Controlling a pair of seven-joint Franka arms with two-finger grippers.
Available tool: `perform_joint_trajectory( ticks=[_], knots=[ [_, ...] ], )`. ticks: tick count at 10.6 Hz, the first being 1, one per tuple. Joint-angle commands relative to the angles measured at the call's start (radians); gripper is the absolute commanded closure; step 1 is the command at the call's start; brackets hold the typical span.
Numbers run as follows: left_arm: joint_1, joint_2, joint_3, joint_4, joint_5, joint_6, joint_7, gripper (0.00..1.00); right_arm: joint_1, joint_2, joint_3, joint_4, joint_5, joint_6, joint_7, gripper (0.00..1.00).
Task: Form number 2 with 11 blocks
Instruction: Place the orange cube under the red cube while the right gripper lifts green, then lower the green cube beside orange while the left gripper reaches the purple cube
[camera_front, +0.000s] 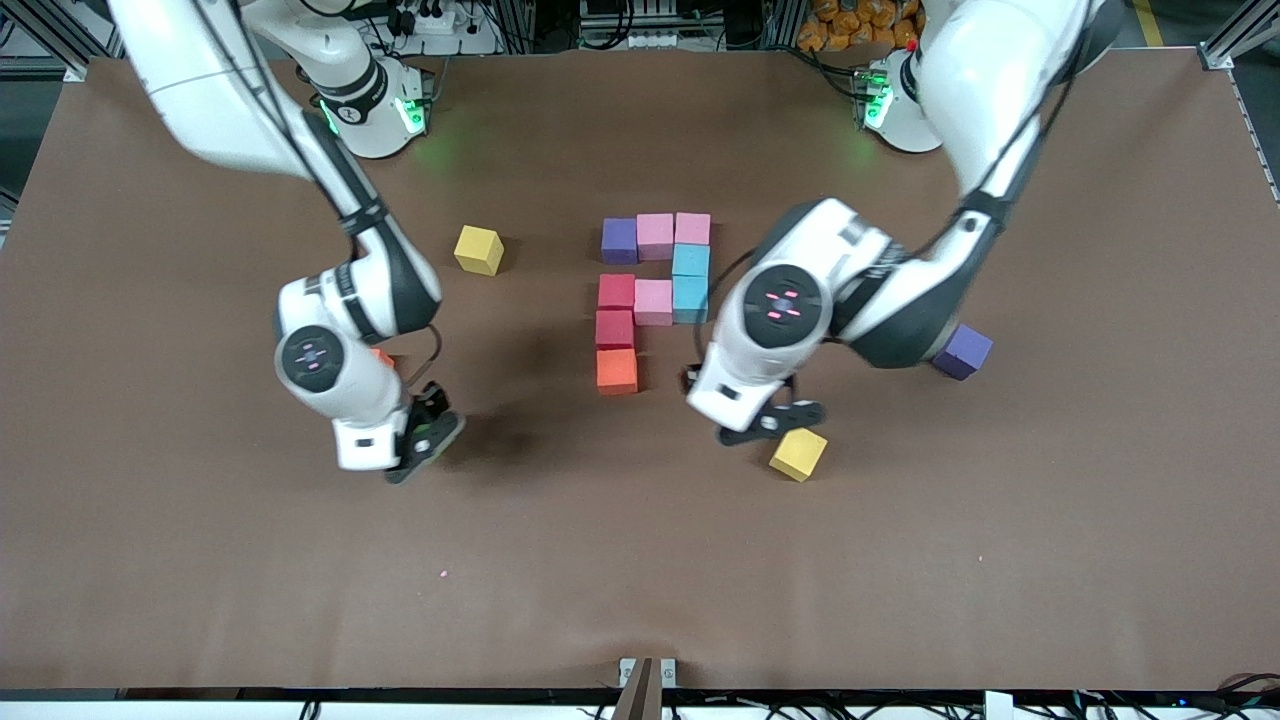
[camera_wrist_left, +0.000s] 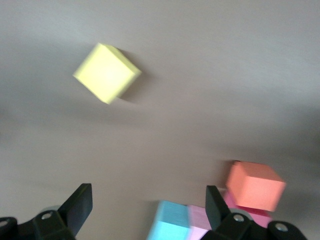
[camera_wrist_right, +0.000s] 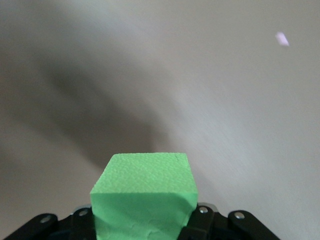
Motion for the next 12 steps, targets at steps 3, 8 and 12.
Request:
perform_joint_trajectory(
  ticks=[3,8,12],
  knots=[
    [0.224,-0.216,-0.001,-0.311,0.017,0.042,0.305,0.0,0.208,0.065,0.0,0.238,-0.001,-0.2,-0.012,0.78],
    [0.437,-0.366,-0.009,-0.609,0.025,0.223,0.637,0.0,0.367,0.212,0.05,0.488,-0.004,-0.244,-0.038,0.75],
    [0.587,-0.475,-0.014,-0.868,0.025,0.443,0.951,0.0,0.427,0.317,0.056,0.625,-0.013,-0.324,-0.142,0.75]
  ],
)
